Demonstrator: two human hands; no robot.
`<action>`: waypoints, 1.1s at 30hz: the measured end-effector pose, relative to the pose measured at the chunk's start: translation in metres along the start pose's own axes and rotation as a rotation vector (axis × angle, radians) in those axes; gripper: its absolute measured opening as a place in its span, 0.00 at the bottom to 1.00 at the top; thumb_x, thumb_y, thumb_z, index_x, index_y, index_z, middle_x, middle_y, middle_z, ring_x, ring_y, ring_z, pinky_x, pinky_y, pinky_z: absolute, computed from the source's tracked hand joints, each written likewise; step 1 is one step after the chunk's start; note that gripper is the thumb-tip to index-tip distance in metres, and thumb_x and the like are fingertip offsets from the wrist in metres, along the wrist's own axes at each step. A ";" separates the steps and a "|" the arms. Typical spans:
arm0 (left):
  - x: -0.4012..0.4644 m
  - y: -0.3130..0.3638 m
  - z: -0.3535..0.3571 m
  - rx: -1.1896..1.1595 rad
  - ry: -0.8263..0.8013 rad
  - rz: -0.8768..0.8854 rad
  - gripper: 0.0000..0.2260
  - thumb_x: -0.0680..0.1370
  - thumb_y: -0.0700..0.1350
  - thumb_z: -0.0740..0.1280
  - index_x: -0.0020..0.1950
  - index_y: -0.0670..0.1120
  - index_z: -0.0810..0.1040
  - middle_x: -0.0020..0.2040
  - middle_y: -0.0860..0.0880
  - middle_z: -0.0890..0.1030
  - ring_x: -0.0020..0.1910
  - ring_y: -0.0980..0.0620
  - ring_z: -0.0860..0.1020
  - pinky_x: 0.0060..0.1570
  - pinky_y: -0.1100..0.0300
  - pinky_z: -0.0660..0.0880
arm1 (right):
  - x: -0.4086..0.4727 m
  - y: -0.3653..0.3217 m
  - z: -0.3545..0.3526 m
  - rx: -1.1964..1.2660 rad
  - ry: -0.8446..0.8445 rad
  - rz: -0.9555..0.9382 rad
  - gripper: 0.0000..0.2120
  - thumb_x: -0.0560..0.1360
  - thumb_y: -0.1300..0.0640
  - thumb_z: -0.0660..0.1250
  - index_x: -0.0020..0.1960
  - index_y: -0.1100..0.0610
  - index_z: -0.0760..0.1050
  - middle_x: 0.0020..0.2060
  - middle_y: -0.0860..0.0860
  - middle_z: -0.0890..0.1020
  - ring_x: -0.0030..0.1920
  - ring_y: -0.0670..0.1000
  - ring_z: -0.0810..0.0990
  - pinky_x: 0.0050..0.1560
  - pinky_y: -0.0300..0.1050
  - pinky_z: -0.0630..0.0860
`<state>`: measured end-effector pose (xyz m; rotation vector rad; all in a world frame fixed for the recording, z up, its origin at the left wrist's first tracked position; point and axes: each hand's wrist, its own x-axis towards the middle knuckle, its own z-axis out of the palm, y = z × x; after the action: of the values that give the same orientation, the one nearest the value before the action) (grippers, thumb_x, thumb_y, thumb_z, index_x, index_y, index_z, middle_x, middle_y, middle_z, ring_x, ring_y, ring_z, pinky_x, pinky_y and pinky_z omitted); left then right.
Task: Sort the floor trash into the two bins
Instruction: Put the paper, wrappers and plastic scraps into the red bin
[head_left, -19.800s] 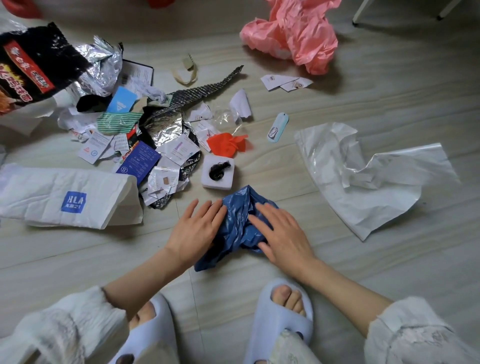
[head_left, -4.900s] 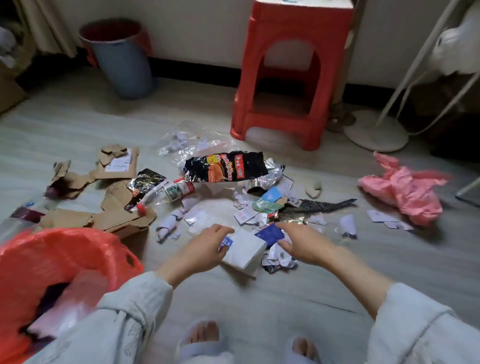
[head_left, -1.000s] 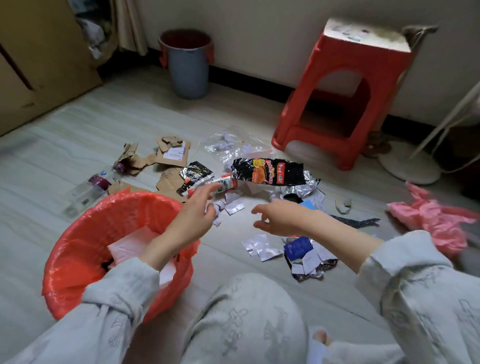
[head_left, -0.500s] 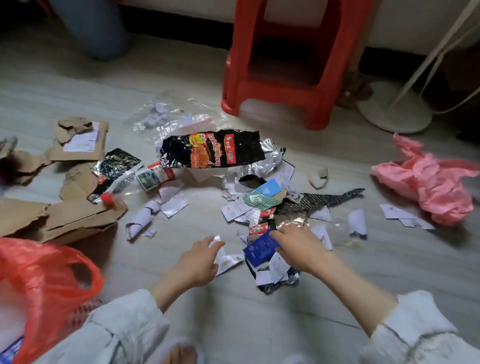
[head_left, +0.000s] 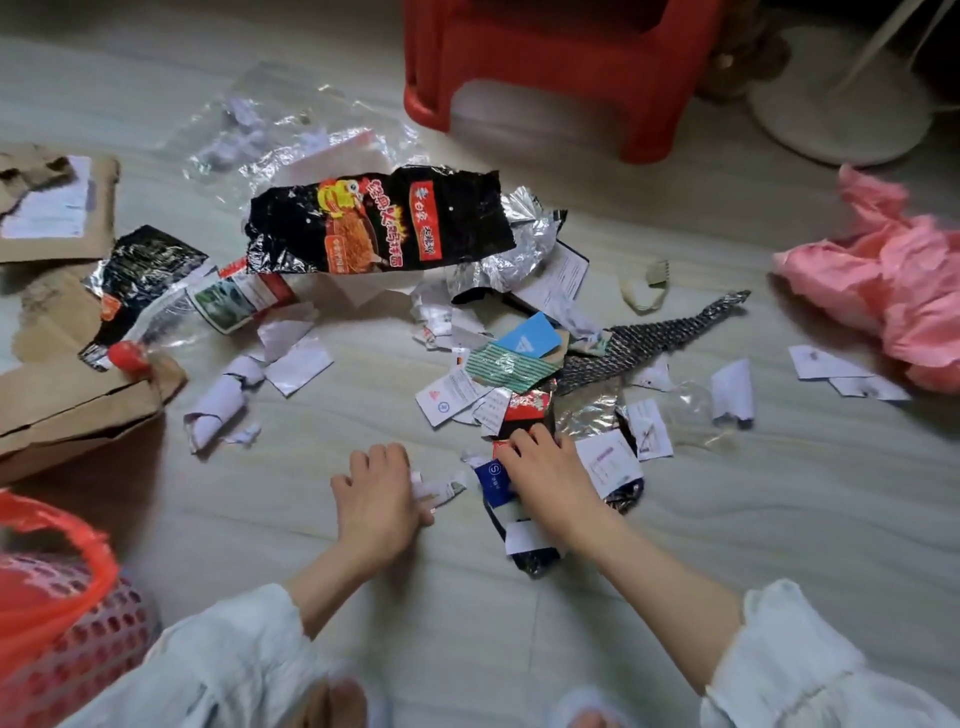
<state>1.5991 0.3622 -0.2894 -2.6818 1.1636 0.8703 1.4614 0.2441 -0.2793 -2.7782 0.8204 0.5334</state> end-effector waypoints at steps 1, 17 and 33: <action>0.001 0.000 0.001 0.001 0.001 0.007 0.23 0.69 0.52 0.71 0.58 0.47 0.67 0.59 0.48 0.71 0.60 0.46 0.66 0.55 0.52 0.64 | -0.002 0.000 0.000 0.009 0.000 -0.024 0.17 0.68 0.63 0.70 0.56 0.58 0.74 0.52 0.55 0.77 0.55 0.57 0.74 0.51 0.55 0.72; -0.027 -0.031 -0.013 -0.352 0.011 0.147 0.03 0.77 0.48 0.64 0.46 0.49 0.74 0.43 0.49 0.75 0.48 0.44 0.75 0.43 0.55 0.70 | -0.030 0.000 -0.028 0.101 0.218 -0.026 0.12 0.57 0.64 0.76 0.36 0.55 0.77 0.31 0.50 0.80 0.36 0.54 0.79 0.47 0.44 0.61; -0.164 -0.079 -0.170 -0.653 0.495 0.201 0.11 0.74 0.35 0.62 0.52 0.43 0.80 0.50 0.41 0.81 0.52 0.42 0.77 0.39 0.60 0.61 | -0.107 -0.096 -0.243 0.788 0.458 0.225 0.07 0.72 0.62 0.68 0.50 0.56 0.78 0.42 0.53 0.80 0.44 0.52 0.77 0.43 0.42 0.71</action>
<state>1.6439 0.4726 -0.0709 -3.5077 1.4656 0.7225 1.5003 0.3065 -0.0071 -2.0844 1.1300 -0.3628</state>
